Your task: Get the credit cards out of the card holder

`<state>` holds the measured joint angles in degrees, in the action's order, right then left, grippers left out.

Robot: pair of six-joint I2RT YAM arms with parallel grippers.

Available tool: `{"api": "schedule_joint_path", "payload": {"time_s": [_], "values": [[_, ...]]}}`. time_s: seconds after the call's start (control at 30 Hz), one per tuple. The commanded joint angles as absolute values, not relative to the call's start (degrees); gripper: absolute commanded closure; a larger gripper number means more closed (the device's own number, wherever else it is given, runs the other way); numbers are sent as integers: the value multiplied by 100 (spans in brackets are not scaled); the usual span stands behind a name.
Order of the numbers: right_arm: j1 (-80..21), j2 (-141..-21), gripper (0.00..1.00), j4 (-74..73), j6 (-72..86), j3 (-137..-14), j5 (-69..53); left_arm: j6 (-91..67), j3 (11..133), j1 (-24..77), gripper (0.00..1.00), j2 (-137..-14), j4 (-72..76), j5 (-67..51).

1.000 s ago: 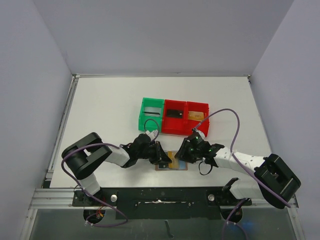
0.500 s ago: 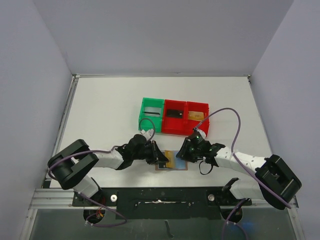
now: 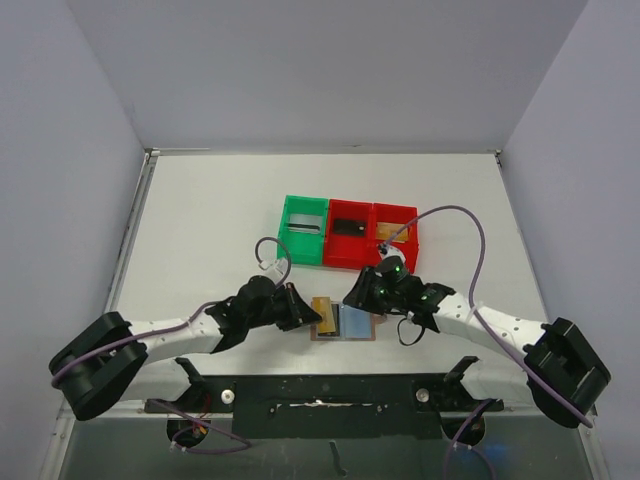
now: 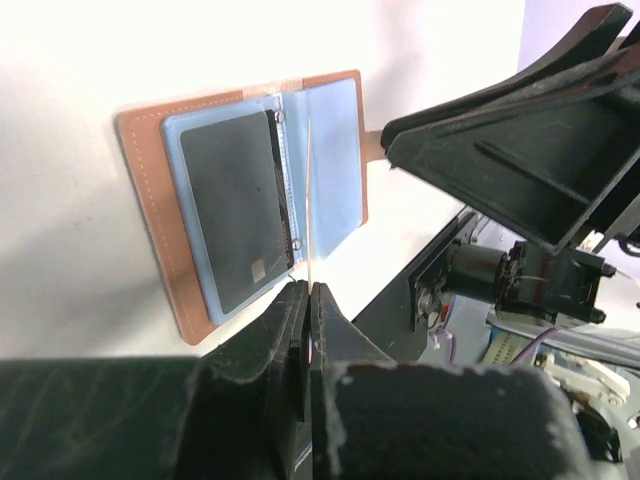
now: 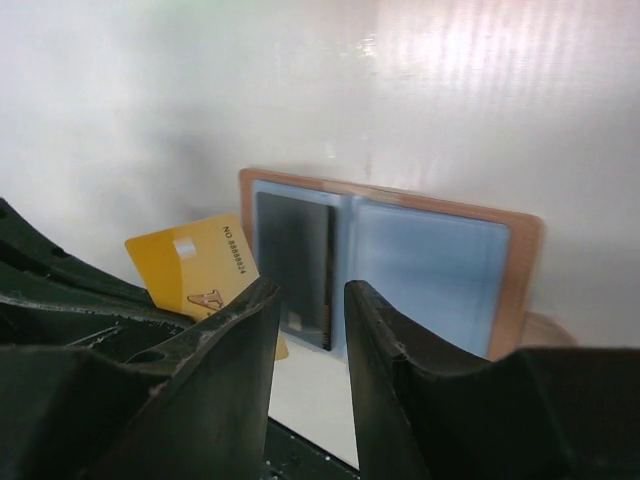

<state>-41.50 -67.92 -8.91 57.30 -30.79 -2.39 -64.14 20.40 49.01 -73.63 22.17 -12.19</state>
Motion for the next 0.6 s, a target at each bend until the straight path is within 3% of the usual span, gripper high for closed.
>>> {"api": "schedule_joint_path", "payload": {"time_s": [0.0, 0.27, 0.57], "values": [[-4429, -7075, 66, -279, 5584, -3514, -462, -6288, 1982, 4868, 100, -6664, 1973, -601], [-4564, -7968, 71, -504, 5771, -3662, -211, -6312, 1808, 4803, 100, -6067, 1688, -370], [-4491, -7684, 70, -414, 5843, -3256, -174, -6328, 1757, 4797, 100, -6021, 1780, -467]]}}
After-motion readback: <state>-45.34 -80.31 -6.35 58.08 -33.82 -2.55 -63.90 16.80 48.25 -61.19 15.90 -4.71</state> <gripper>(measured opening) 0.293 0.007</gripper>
